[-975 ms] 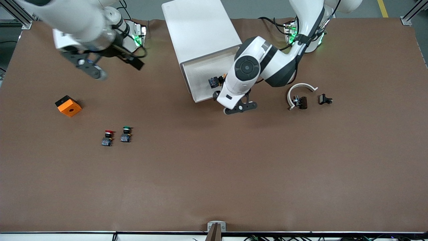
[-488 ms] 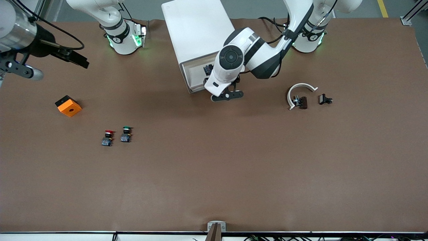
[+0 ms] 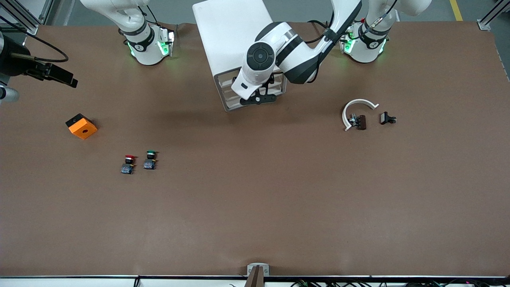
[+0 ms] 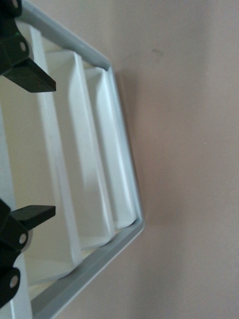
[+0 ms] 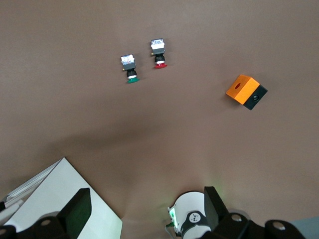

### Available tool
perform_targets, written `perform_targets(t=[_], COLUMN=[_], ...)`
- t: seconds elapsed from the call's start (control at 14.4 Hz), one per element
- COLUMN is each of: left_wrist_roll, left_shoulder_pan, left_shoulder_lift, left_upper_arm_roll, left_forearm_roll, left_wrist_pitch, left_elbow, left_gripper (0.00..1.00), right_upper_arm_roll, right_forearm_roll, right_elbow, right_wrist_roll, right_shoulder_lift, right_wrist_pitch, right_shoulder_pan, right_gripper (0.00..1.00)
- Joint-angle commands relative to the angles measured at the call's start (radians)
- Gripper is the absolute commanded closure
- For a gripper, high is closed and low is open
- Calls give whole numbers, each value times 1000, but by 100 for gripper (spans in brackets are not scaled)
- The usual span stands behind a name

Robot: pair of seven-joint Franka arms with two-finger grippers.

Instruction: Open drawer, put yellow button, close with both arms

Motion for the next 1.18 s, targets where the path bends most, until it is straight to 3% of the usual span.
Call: perform_targets(t=[0.0, 0.21, 0.35, 0.63, 1.11], left_wrist_roll=[-30, -53, -93, -90, -17], left_shoulder_pan=[-3, 2, 19, 156, 436], left_shoulder_lift=[-16, -19, -17, -2, -19], left_upper_arm_roll=[-32, -32, -18, 12, 11], left_forearm_roll=[-34, -34, -17, 119, 357], left_wrist_pitch=[7, 2, 2, 2, -4], left_elbow=[-12, -6, 24, 119, 173], left_gripper=[0, 0, 0, 0, 0], right_upper_arm_roll=[18, 20, 20, 21, 20], right_forearm_roll=[-15, -24, -24, -24, -30], right_elbow=[-136, -279, -313, -311, -212], right_wrist_roll=[-27, -57, -74, -107, -140], right_shoulder_lift=[-86, -173, -195, -201, -175], right_wrist_pitch=[86, 201, 230, 244, 241], right_shoulder_pan=[-20, -18, -17, -14, -20], right_gripper=[0, 0, 0, 0, 0])
